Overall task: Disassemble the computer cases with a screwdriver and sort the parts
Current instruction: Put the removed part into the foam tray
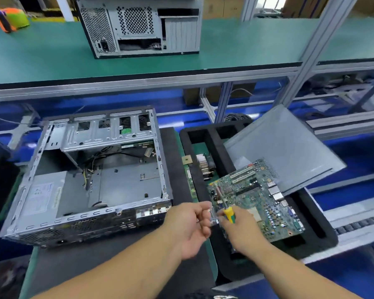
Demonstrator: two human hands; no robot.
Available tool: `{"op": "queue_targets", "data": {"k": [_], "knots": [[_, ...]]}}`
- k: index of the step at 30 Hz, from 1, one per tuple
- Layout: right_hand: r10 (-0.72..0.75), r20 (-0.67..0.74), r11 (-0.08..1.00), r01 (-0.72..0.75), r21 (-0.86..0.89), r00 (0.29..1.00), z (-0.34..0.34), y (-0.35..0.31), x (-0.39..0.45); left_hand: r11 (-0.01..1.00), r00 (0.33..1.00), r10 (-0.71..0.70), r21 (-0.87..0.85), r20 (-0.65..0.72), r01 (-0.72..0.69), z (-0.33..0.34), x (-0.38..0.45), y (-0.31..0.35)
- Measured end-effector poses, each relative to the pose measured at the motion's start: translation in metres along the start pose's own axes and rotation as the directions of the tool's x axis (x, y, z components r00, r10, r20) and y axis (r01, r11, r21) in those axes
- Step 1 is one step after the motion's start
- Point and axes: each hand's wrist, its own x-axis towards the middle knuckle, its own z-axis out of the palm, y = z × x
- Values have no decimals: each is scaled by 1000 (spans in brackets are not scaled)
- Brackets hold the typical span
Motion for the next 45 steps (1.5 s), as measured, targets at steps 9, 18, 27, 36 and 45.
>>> {"op": "queue_targets", "data": {"k": [9,18,27,36,45], "knots": [[-264,255,907,329,-263,930,3,8,41,998,926,59,-9,-374,-67,-26,58,-42],[-375,419,839,495,-227,827,15,19,61,80,776,630,991,33,-107,-44,86,-55],[-400,399,810,522,-268,825,11,18,70,-161,763,615,979,200,-127,-52,109,-46],[-366,400,833,488,-262,840,6,19,81,-290,766,580,949,277,-124,-50,112,-44],[-350,343,884,428,-187,872,8,22,84,-256,752,607,959,256,-120,-53,117,-42]]}}
